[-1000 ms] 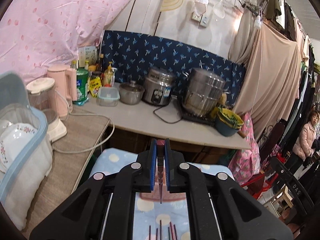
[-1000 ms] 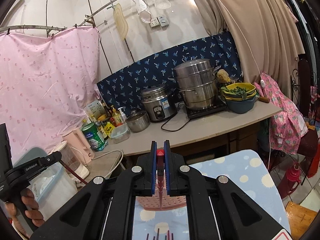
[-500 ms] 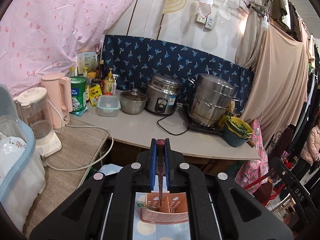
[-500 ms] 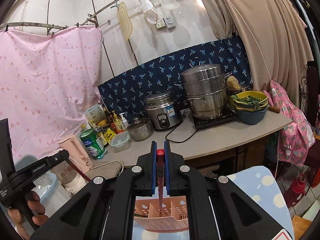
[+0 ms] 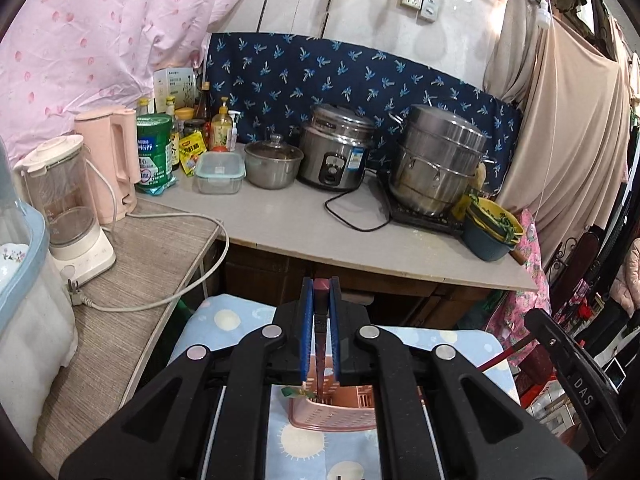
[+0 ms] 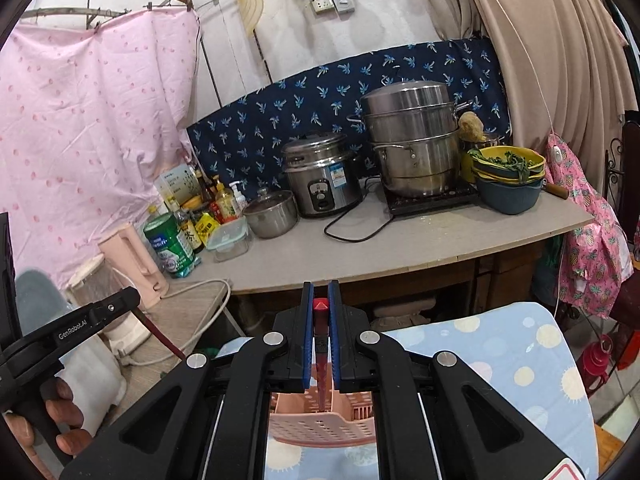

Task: Organize utensils
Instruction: 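Open the left gripper over the pink basket while the right gripper releases its chopstick into it, then move both open grippers back over the remaining chopsticks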

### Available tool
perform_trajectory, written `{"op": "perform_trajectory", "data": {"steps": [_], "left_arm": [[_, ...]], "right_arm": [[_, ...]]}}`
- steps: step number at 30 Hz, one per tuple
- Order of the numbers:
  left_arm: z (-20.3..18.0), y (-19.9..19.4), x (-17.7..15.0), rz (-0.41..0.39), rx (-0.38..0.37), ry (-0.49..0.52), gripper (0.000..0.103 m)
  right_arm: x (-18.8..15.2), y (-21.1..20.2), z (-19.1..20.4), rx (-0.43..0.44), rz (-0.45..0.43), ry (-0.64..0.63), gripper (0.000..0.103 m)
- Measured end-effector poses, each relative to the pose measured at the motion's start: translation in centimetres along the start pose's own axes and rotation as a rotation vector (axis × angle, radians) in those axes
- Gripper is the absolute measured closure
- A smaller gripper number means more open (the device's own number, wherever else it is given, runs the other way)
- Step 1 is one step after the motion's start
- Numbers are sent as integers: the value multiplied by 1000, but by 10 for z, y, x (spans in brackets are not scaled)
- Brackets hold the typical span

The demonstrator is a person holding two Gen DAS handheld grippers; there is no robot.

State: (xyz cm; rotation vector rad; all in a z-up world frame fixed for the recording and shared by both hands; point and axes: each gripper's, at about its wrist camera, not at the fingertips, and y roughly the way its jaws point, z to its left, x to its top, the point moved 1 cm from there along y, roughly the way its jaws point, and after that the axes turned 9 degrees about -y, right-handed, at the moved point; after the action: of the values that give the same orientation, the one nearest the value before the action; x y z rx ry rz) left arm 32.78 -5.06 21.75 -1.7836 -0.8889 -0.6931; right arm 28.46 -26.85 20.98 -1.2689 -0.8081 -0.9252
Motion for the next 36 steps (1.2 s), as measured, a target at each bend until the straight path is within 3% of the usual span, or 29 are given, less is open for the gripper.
{"op": "perform_trajectory", "data": {"steps": [5, 7, 9, 17, 27, 32, 36], "left_arm": [[2, -4, -4, -9, 13, 2, 93], [4, -8, -4, -18, 25, -3, 73], [6, -12, -5, -27, 31, -5, 66], [16, -31, -15, -22, 51, -5, 66], [33, -50, -53, 34, 109, 22, 65], [44, -59, -72, 60, 141, 35, 65], [50, -69, -88, 76, 151, 48, 59]], "right_arm": [[-1, -4, 2, -2, -8, -9, 95], [-1, -8, 3, -4, -12, -11, 92], [-2, -12, 2, -4, -14, -7, 90], [-12, -33, 4, 6, -9, -1, 85], [-46, -63, 10, 5, 27, -12, 82], [-63, -80, 12, 8, 39, -9, 75], [-76, -92, 17, 12, 48, -17, 75]]}}
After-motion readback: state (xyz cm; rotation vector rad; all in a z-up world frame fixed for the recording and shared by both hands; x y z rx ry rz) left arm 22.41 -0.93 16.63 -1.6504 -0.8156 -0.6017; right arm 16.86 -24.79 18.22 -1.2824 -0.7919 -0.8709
